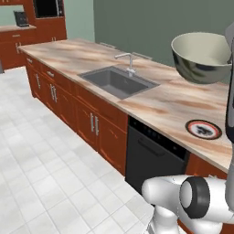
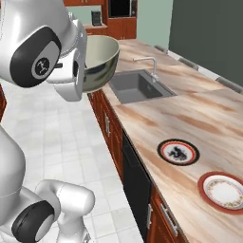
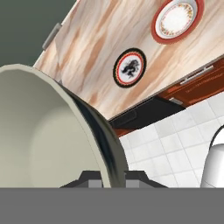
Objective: Move the bowls from the cabinet to the plates on the dining table.
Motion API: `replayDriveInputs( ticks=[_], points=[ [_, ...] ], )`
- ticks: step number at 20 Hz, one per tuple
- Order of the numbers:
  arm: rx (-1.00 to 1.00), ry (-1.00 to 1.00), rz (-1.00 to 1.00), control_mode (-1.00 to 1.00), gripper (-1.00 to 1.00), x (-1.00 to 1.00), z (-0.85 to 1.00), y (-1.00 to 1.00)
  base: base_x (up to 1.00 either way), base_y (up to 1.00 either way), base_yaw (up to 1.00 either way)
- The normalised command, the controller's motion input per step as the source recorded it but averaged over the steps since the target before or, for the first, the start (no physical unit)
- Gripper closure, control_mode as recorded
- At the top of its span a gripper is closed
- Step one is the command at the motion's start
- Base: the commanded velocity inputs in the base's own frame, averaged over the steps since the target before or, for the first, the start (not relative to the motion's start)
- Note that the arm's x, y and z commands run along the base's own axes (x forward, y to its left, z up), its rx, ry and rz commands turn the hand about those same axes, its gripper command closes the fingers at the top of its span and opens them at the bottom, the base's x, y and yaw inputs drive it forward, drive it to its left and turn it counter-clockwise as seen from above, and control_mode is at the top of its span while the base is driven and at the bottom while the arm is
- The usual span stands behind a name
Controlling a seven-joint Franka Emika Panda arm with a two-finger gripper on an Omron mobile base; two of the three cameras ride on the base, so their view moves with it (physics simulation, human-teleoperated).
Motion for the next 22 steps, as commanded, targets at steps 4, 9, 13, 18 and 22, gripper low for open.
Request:
replayDriveInputs(
  ticks=[4,9,13,18,22],
  points=[
    [0.00,0.00,0.00,1.00,1.00,0.00,0.00,0.00,0.00,0.00,-0.25],
    [0.00,0.00,0.00,1.00,1.00,0.00,0.00,0.00,0.00,0.00,-0.25],
    [0.00,0.00,0.00,1.00,1.00,0.00,0.00,0.00,0.00,0.00,-0.25],
    [0.00,0.00,0.00,1.00,1.00,0.00,0.00,0.00,0.00,0.00,-0.25],
    [0.00,0.00,0.00,1.00,1.00,0.00,0.00,0.00,0.00,-0.13,-0.21]
  ],
)
